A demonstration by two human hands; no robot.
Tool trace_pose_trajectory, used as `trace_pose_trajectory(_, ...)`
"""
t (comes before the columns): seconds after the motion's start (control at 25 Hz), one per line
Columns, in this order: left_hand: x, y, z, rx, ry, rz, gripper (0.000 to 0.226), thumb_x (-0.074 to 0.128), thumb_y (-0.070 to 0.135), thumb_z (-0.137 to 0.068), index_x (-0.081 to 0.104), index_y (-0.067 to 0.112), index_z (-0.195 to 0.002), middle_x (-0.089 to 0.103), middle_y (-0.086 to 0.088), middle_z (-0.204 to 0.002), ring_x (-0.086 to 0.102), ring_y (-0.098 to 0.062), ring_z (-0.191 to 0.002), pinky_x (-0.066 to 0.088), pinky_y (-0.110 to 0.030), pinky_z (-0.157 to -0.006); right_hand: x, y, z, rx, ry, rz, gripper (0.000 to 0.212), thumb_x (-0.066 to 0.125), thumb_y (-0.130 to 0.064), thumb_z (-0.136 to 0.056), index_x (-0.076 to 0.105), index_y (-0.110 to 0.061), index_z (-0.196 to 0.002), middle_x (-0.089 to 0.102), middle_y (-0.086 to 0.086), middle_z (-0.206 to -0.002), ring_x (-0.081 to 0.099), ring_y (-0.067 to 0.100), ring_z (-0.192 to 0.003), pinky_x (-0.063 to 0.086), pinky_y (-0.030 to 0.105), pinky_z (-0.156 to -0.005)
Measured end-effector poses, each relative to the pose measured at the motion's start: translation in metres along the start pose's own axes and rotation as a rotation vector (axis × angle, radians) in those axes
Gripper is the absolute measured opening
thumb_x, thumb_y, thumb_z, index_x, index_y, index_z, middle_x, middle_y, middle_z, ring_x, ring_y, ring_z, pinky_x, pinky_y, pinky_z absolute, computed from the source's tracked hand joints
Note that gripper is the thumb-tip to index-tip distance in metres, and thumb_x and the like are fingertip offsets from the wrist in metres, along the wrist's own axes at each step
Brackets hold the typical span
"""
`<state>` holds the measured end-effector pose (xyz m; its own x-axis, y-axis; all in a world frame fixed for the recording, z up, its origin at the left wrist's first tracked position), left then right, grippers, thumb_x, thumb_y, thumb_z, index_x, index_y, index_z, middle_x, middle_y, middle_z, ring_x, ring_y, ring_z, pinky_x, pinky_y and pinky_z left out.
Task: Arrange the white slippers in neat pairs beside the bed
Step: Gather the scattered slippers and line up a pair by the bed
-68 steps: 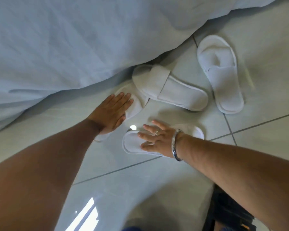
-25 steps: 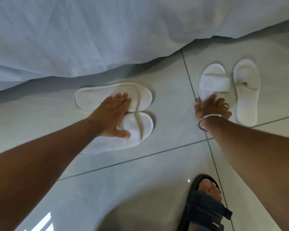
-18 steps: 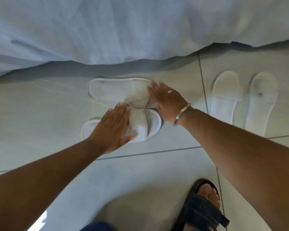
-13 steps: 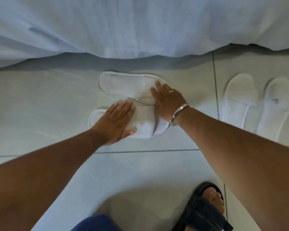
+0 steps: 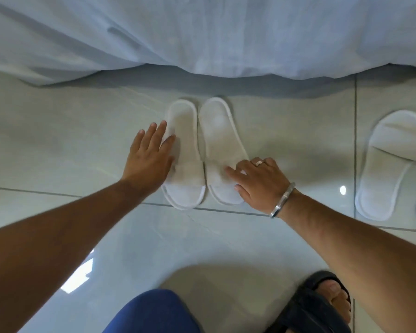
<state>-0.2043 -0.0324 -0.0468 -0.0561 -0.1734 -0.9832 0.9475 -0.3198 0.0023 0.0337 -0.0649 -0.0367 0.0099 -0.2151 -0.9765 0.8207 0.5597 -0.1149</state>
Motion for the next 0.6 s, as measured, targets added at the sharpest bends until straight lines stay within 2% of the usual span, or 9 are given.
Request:
trace_pose_trajectory(0.04, -0.002, 0.003, 0.006, -0.028, 0.012, 0.054, 0.050, 0.043, 0.036, -0.098, 0.044, 0.010, -0.142, 0.035, -0.019, -0.156, 0.032, -0.037, -0.144, 0.021, -0.051, -0.119, -0.003, -0.003, -0.003, -0.017, 0.043, -0.005, 0.058, 0.067, -0.034, -0.075, 0.052, -0.021, -0.129, 0.065, 0.006, -0.113, 0.062, 0.032, -0.090, 0.045, 0.040, -0.074)
trace_pose_trajectory(0.12, 0.006, 0.014, 0.020, 0.032, -0.072, 0.097, 0.061, 0.040, 0.050, -0.094, 0.046, 0.011, -0.140, 0.042, -0.018, -0.152, 0.041, -0.035, -0.138, 0.029, -0.049, -0.115, -0.002, -0.004, -0.011, -0.001, 0.029, -0.036, 0.067, 0.068, -0.041, -0.075, 0.048, -0.018, -0.134, 0.056, 0.010, -0.135, 0.058, 0.034, -0.112, 0.045, 0.045, -0.087)
trace_pose_trajectory(0.24, 0.018, 0.017, 0.034, 0.145, -0.189, 0.021, 0.080, 0.035, 0.060, -0.092, 0.027, 0.010, -0.153, 0.024, -0.017, -0.162, 0.028, -0.034, -0.146, 0.026, -0.049, -0.118, 0.018, -0.012, -0.022, 0.029, -0.157, -0.080, 0.081, 0.059, -0.057, -0.079, 0.029, -0.020, -0.145, 0.025, 0.012, -0.157, 0.031, 0.031, -0.140, 0.026, 0.048, -0.110)
trace_pose_trajectory(0.32, 0.018, 0.003, 0.038, 0.136, -0.207, 0.014, 0.082, 0.032, 0.062, -0.092, 0.023, 0.011, -0.155, 0.019, -0.016, -0.163, 0.025, -0.033, -0.148, 0.024, -0.049, -0.119, 0.025, -0.029, -0.030, 0.056, -0.166, -0.102, 0.085, 0.056, -0.061, -0.079, 0.022, -0.023, -0.148, 0.015, 0.011, -0.160, 0.021, 0.030, -0.144, 0.019, 0.047, -0.114)
trace_pose_trajectory(0.6, 0.020, -0.033, 0.055, 0.025, -0.207, 0.053, 0.081, 0.050, 0.058, -0.088, 0.034, 0.009, -0.151, 0.027, -0.017, -0.160, 0.031, -0.035, -0.144, 0.029, -0.047, -0.117, 0.031, -0.075, -0.065, 0.134, -0.149, -0.105, 0.094, 0.068, -0.056, -0.074, 0.021, -0.021, -0.147, 0.013, 0.016, -0.160, 0.019, 0.034, -0.145, 0.018, 0.047, -0.115)
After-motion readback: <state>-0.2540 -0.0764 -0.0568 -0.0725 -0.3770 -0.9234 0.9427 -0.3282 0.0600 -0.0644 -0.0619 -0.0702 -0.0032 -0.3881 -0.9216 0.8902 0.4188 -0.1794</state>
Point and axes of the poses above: each hand's wrist, its own z-axis away from the middle knuckle, its own x-axis out of the palm, y = z × x, the point moved 7 cm from there along -z, towards the middle knuckle
